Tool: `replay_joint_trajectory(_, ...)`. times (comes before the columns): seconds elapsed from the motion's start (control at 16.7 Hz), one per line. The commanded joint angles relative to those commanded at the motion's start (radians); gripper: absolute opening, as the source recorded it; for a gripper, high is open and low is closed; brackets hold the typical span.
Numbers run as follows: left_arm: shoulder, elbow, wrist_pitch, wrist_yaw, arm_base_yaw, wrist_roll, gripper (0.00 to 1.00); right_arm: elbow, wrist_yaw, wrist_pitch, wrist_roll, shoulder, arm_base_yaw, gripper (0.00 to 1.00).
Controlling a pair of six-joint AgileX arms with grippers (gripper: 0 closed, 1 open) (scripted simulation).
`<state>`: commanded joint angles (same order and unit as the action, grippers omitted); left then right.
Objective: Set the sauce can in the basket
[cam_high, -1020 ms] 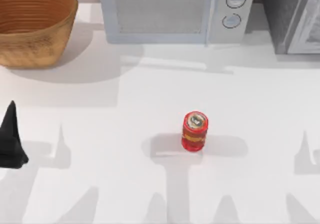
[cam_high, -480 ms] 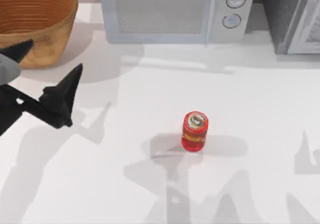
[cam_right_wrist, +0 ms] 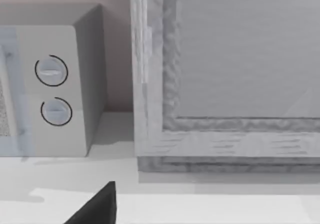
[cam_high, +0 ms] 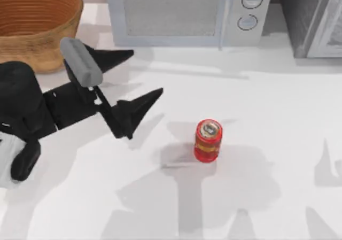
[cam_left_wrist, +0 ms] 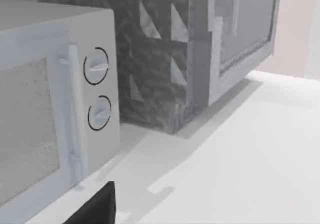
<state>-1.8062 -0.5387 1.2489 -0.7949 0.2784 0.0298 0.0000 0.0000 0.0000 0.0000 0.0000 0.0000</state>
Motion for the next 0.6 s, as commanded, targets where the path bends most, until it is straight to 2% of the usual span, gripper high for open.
replay_joint_trajectory(0.3,-0.415,-0.124,0.287,-0.183,0.064,0.007,1.00,0.000,0.000,0.000,0.000,0.000,0.000,1.00)
replay_joint_trajectory(0.6,-0.653,-0.195,0.451,-0.287,0.101,0.011,1.00,0.000,0.000,0.000,0.000,0.000,0.000,1.00)
